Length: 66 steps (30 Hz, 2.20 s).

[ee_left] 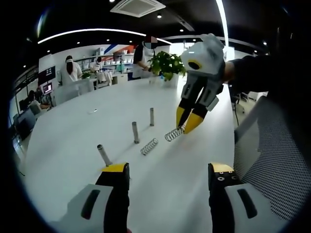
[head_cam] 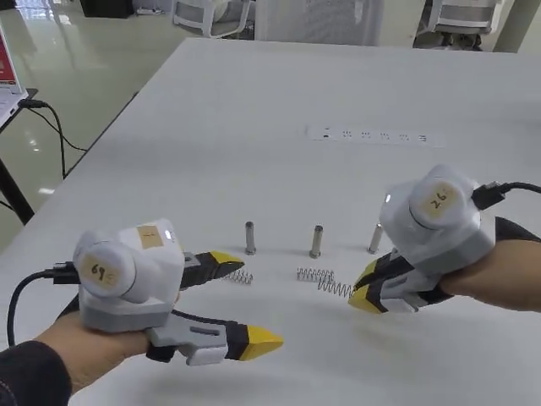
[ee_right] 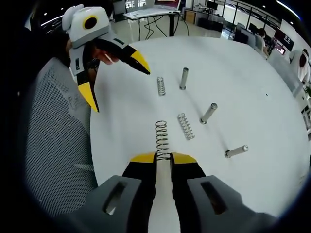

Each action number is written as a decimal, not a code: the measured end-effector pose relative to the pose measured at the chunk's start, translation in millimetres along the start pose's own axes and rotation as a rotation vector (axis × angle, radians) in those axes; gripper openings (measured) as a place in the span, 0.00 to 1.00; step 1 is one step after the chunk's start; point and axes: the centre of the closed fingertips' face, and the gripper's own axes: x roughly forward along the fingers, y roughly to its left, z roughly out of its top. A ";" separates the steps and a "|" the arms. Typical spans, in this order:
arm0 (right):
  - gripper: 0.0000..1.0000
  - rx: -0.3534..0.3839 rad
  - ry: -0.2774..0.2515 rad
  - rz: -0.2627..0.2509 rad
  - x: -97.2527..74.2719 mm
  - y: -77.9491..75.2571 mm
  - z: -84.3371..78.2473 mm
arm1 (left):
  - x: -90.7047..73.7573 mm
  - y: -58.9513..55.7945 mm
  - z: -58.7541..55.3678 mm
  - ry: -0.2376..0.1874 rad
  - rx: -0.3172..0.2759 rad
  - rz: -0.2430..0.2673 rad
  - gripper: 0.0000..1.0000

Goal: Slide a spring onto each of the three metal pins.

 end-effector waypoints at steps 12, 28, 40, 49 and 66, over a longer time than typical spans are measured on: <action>0.12 -0.060 -0.008 0.029 4.7 14.5 12.4 | 17.9 -7.9 6.5 0.018 0.051 -0.057 0.60; 0.13 -0.108 -0.013 0.062 2.2 26.8 15.1 | 31.1 -19.4 10.4 0.019 0.109 -0.128 0.48; 0.13 -0.137 -0.001 0.082 0.4 35.3 12.9 | 37.4 -31.5 12.6 0.016 0.150 -0.180 0.35; 0.13 -0.165 -0.001 0.099 0.3 39.8 13.0 | 39.1 -37.0 13.1 0.011 0.165 -0.201 0.27; 0.13 -0.170 0.000 0.124 -2.4 46.0 13.0 | 39.3 -38.8 9.3 0.022 0.200 -0.207 0.11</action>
